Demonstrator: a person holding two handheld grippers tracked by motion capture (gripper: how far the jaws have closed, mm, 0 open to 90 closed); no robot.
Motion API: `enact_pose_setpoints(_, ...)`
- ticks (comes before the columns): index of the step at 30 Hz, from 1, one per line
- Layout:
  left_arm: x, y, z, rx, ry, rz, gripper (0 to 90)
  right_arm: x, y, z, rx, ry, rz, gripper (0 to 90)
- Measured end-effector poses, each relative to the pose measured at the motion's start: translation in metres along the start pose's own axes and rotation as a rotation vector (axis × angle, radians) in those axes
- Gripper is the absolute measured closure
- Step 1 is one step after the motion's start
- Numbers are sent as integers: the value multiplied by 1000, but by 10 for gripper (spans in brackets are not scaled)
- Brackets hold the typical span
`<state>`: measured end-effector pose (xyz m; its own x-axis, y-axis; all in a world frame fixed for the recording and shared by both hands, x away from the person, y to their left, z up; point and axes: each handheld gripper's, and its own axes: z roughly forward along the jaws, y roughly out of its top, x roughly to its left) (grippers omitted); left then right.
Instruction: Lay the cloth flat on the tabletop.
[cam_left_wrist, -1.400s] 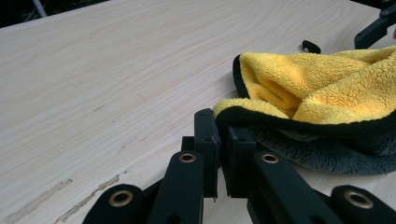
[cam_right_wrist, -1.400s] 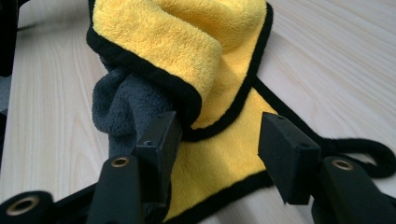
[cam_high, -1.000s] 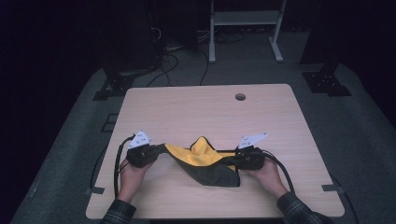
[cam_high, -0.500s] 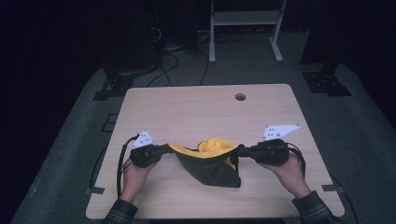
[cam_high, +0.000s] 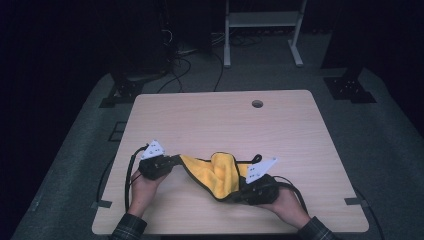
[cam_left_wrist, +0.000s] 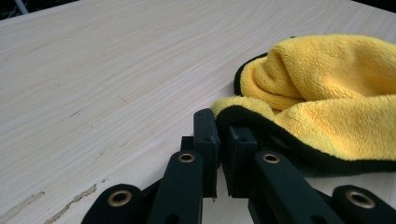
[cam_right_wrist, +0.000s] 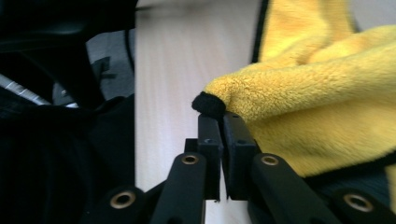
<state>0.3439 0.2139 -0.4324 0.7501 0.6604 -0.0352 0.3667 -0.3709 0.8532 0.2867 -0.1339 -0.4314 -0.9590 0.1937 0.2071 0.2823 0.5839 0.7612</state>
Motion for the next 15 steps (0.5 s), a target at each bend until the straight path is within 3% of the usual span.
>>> enact_pose_setpoints(1,1,0,0,6,3,1,849,4,2,4,-1,37,-26,710)
enact_pose_setpoints(5,2,-1,0,9,5,-1,849,6,5,-4,-33,23,-58,660)
enact_pose_setpoints(7,2,-1,0,12,7,-2,849,-7,6,-25,-100,-30,-30,657)
enact_pose_setpoints(8,2,-1,0,12,7,-2,850,-7,6,-25,-100,-30,-30,657)
enact_pose_setpoints(10,3,-1,1,15,8,-3,849,-25,3,-43,-156,-96,8,646)
enact_pose_setpoints(12,3,-2,1,17,9,-3,849,-30,2,-47,-163,-119,17,646)
enact_pose_setpoints(13,3,-2,1,16,9,-5,849,-48,-4,-52,-164,-194,64,621)
enact_pose_setpoints(15,3,-2,1,17,9,-5,849,-64,-10,-51,-147,-248,104,601)
